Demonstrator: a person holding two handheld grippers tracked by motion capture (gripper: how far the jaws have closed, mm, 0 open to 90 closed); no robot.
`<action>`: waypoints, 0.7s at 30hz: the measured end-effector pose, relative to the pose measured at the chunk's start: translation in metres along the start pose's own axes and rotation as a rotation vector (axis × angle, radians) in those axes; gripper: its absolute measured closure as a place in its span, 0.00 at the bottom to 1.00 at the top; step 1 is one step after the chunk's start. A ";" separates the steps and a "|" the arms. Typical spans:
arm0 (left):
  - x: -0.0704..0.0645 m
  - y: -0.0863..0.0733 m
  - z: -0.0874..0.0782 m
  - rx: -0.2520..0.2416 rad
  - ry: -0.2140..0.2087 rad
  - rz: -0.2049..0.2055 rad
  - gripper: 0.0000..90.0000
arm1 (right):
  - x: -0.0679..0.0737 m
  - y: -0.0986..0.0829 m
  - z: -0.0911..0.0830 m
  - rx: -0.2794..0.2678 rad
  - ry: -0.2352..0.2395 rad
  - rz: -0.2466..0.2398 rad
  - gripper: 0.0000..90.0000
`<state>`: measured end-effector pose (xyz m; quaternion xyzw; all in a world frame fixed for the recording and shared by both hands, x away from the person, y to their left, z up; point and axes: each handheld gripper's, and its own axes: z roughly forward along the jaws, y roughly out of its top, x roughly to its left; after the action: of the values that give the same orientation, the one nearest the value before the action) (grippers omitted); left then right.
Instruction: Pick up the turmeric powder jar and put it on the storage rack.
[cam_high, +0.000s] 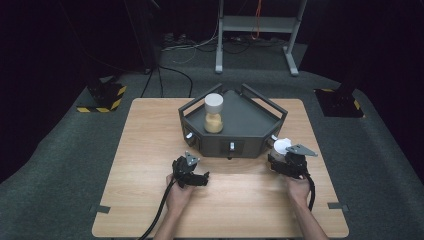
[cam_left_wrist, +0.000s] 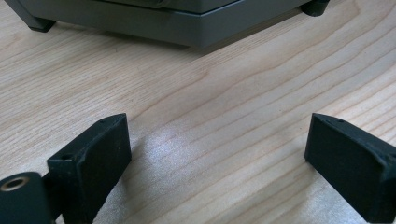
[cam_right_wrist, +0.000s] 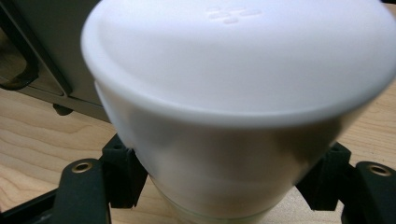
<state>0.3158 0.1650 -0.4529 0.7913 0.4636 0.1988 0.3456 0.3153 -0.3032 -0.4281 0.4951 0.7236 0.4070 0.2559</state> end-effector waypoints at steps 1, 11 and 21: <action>0.000 0.000 0.000 0.001 0.000 0.001 0.08 | 0.000 0.000 0.000 0.001 0.001 -0.001 0.34; 0.000 0.000 0.000 0.000 0.000 0.001 0.08 | -0.005 0.004 -0.007 -0.007 0.020 0.007 0.34; 0.000 0.000 0.000 0.000 0.000 0.001 0.08 | -0.011 0.014 -0.014 -0.003 0.056 -0.015 0.34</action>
<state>0.3159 0.1650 -0.4529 0.7915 0.4632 0.1991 0.3454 0.3158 -0.3153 -0.4096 0.4779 0.7336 0.4198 0.2393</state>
